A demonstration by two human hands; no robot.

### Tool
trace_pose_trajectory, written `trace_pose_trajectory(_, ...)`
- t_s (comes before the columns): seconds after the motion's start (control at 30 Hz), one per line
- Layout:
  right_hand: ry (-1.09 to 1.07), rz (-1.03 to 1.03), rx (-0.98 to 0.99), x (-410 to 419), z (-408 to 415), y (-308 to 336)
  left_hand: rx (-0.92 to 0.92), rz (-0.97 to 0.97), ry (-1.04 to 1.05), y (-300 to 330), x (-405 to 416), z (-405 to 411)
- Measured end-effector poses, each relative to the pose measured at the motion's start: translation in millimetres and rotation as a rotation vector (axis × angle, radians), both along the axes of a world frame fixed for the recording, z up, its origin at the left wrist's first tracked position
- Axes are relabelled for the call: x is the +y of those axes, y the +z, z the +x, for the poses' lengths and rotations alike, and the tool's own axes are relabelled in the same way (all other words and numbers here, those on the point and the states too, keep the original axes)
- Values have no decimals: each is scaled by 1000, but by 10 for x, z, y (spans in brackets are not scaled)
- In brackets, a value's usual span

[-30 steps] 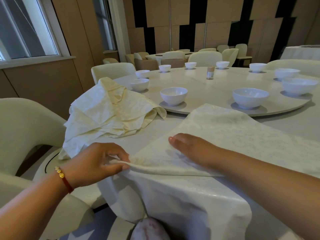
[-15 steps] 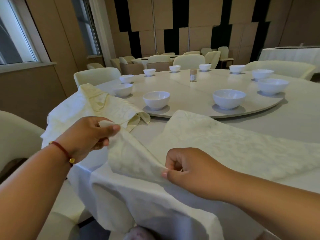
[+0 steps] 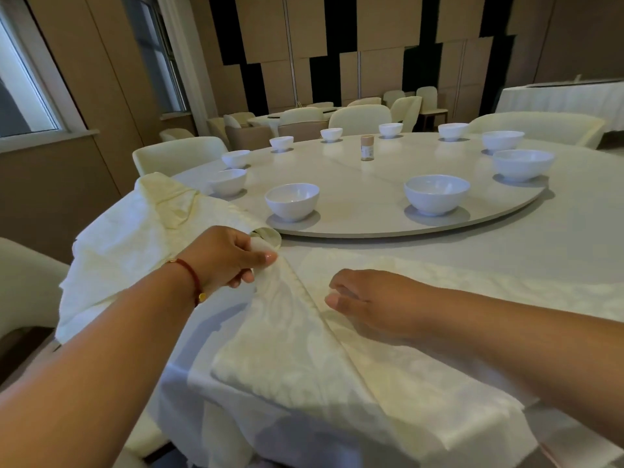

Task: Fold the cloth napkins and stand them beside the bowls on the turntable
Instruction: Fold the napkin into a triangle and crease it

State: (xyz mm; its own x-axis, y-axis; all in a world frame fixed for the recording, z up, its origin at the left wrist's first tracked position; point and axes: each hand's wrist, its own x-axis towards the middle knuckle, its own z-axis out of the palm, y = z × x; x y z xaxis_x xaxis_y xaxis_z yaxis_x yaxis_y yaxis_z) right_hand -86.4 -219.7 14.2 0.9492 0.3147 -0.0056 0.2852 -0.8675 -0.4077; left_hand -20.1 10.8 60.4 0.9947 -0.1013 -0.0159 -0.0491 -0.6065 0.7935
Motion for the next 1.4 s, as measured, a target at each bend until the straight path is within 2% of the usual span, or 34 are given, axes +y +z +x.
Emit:
trace_pose_trajectory(0.13, 1, -78, -62, -128, 89, -161, 21, -4, 14, -105, -191, 158)
trace_pose_trajectory(0.33, 10, -82, -12, -148, 72, -197, 130, -12, -25, -156, -424, 330)
trace_pose_trajectory(0.6, -54, -58, 18, -137, 79, -155, 180, 153, -54, -127, -605, 548)
trace_pose_trajectory(0.83, -65, 134, -44, -169, 237, -273, 103, 453, -109, -175, -738, 750)
trace_pose_trajectory(0.9, -64, 176, -39, -182, 241, -303, 95, 482, -109, -206, -790, 796)
trace_pose_trajectory(1.07, -84, 181, 8, -189, 267, -302, 95, 671, -142, -221, -886, 840)
trace_pose_trajectory(1.3, -90, 133, 14, -178, 253, -295, 101, 723, -117, -279, -903, 914)
trace_pose_trajectory(1.4, -44, 152, 3, -194, 211, -249, -15, 679, -23, -352, -897, 848)
